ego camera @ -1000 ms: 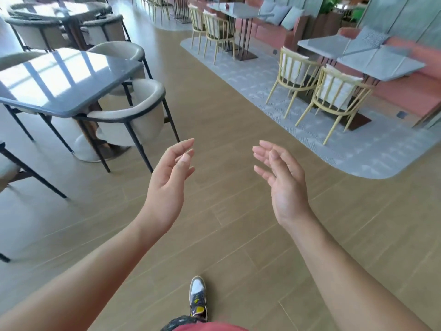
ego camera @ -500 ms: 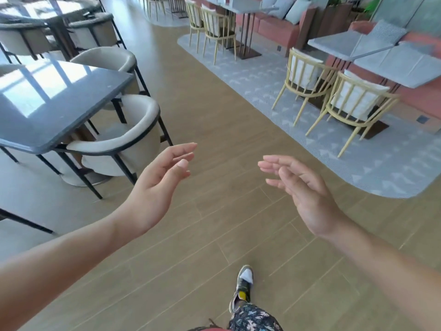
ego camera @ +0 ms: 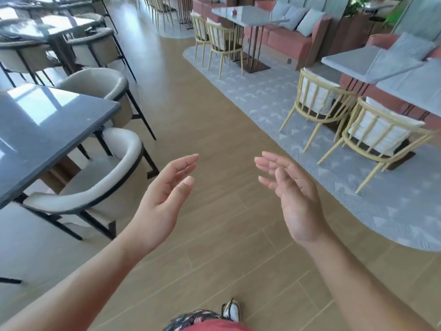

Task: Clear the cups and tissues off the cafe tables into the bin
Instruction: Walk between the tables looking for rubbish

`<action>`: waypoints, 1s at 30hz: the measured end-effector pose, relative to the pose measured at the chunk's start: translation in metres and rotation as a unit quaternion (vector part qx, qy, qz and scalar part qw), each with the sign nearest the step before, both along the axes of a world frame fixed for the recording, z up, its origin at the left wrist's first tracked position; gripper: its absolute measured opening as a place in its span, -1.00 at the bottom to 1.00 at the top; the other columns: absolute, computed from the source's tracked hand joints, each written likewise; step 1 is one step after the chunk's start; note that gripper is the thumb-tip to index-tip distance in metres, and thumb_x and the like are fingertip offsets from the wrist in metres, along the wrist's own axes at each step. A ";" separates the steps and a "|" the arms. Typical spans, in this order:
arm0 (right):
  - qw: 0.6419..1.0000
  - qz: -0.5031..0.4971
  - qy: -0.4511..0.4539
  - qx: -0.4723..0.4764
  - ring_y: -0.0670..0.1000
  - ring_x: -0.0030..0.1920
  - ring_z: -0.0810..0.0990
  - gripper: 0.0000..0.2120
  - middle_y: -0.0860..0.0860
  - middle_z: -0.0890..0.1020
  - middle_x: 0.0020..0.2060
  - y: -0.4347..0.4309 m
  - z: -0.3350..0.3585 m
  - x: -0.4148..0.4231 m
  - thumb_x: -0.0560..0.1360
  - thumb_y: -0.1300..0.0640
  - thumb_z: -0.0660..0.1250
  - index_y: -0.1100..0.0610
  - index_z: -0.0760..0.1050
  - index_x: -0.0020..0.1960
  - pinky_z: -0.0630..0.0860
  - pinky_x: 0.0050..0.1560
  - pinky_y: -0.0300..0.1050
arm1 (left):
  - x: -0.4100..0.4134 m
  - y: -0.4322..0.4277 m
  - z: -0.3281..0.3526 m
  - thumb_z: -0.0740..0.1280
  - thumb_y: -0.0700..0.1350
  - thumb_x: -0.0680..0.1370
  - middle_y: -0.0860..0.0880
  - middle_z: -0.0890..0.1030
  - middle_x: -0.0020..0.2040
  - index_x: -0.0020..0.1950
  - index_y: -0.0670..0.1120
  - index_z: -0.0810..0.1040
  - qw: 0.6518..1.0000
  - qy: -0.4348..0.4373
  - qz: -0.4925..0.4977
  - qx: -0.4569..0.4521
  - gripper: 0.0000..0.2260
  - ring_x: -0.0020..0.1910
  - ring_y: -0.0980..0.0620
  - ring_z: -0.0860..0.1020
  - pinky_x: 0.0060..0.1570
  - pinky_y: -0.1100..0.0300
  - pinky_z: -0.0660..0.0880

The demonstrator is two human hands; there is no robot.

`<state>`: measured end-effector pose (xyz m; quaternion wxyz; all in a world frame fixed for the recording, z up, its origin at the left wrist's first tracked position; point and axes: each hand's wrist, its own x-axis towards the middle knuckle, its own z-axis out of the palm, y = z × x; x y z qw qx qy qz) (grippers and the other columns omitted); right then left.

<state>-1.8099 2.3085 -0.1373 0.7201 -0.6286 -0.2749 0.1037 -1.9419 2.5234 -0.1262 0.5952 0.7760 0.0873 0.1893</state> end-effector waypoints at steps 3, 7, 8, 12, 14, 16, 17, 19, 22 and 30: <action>1.000 -0.003 0.012 0.002 0.08 0.42 0.55 -0.46 0.09 0.64 0.31 0.018 0.002 0.053 0.56 -0.25 0.33 0.10 0.53 0.37 0.49 0.42 0.17 | 0.054 0.016 -0.002 0.22 0.14 0.60 0.17 0.55 0.40 0.44 0.07 0.49 1.000 -0.003 0.005 -0.007 -0.58 0.47 0.13 0.44 0.43 -0.16 0.42; 1.000 -0.015 0.020 0.008 0.09 0.41 0.56 -0.33 0.09 0.64 0.31 0.043 0.001 0.117 0.49 -0.40 0.37 0.08 0.53 0.36 0.50 0.41 0.15 | 0.118 0.044 -0.008 0.23 0.16 0.59 0.14 0.55 0.41 0.43 0.07 0.50 1.000 -0.005 0.003 -0.020 -0.57 0.48 0.11 0.43 0.44 -0.19 0.40; 1.000 -0.017 0.022 0.008 0.09 0.41 0.56 -0.34 0.09 0.64 0.31 0.051 -0.001 0.133 0.49 -0.40 0.37 0.07 0.54 0.36 0.50 0.41 0.15 | 0.133 0.054 -0.011 0.23 0.16 0.59 0.13 0.55 0.41 0.44 0.06 0.50 1.000 0.000 -0.005 -0.019 -0.56 0.49 0.11 0.43 0.44 -0.19 0.39; 1.000 -0.025 0.013 0.006 0.10 0.39 0.58 -0.51 0.08 0.66 0.29 0.090 -0.010 0.204 0.57 -0.23 0.34 0.07 0.54 0.35 0.50 0.40 0.20 | 0.200 0.106 -0.016 0.25 0.16 0.57 0.11 0.55 0.42 0.44 0.03 0.49 0.999 0.011 -0.041 -0.005 -0.53 0.49 0.10 0.43 0.45 -0.20 0.39; 0.999 -0.030 0.012 0.002 0.10 0.38 0.58 -0.57 0.09 0.66 0.29 0.116 -0.013 0.243 0.59 -0.14 0.29 0.07 0.54 0.35 0.50 0.40 0.21 | 0.240 0.137 -0.014 0.25 0.17 0.55 0.11 0.56 0.40 0.43 0.00 0.49 0.999 0.010 -0.043 -0.005 -0.51 0.47 0.11 0.45 0.45 -0.19 0.39; 0.999 -0.036 0.012 -0.002 0.09 0.38 0.58 -0.62 0.08 0.66 0.28 0.146 -0.012 0.284 0.62 -0.12 0.29 0.05 0.54 0.34 0.50 0.40 0.22 | 0.284 0.171 -0.012 0.25 0.17 0.55 0.11 0.56 0.41 0.43 0.01 0.49 0.999 0.008 -0.050 0.000 -0.51 0.48 0.10 0.44 0.45 -0.19 0.39; 0.999 -0.037 0.014 -0.006 0.09 0.38 0.58 -0.63 0.08 0.66 0.28 0.161 -0.010 0.305 0.62 -0.13 0.31 0.04 0.55 0.33 0.50 0.40 0.22 | 0.306 0.188 -0.009 0.25 0.17 0.55 0.12 0.55 0.42 0.44 0.03 0.49 0.998 0.011 -0.056 0.006 -0.52 0.49 0.10 0.43 0.45 -0.18 0.39; 0.999 -0.041 0.017 -0.010 0.08 0.38 0.58 -0.62 0.07 0.66 0.28 0.190 -0.004 0.344 0.61 -0.18 0.33 0.02 0.55 0.32 0.49 0.40 0.22 | 0.348 0.222 -0.004 0.24 0.17 0.57 0.14 0.53 0.44 0.46 0.05 0.47 0.997 0.016 -0.070 0.019 -0.52 0.50 0.12 0.41 0.46 -0.15 0.39; 0.999 -0.047 0.005 -0.009 0.08 0.39 0.58 -0.46 0.06 0.66 0.29 0.232 0.004 0.399 0.53 -0.35 0.36 0.00 0.56 0.33 0.50 0.38 0.15 | 0.410 0.265 0.004 0.23 0.17 0.57 0.17 0.49 0.46 0.48 0.11 0.44 0.994 0.020 -0.089 0.053 -0.53 0.50 0.16 0.39 0.46 0.03 0.42; 0.999 -0.049 0.017 -0.010 0.09 0.39 0.57 -0.45 0.06 0.65 0.30 0.310 0.000 0.531 0.52 -0.37 0.36 -0.02 0.56 0.34 0.50 0.38 0.18 | 0.556 0.327 0.007 0.22 0.18 0.62 0.23 0.36 0.52 0.52 0.20 0.36 0.987 0.012 -0.109 0.121 -0.56 0.55 0.16 0.31 0.45 0.09 0.36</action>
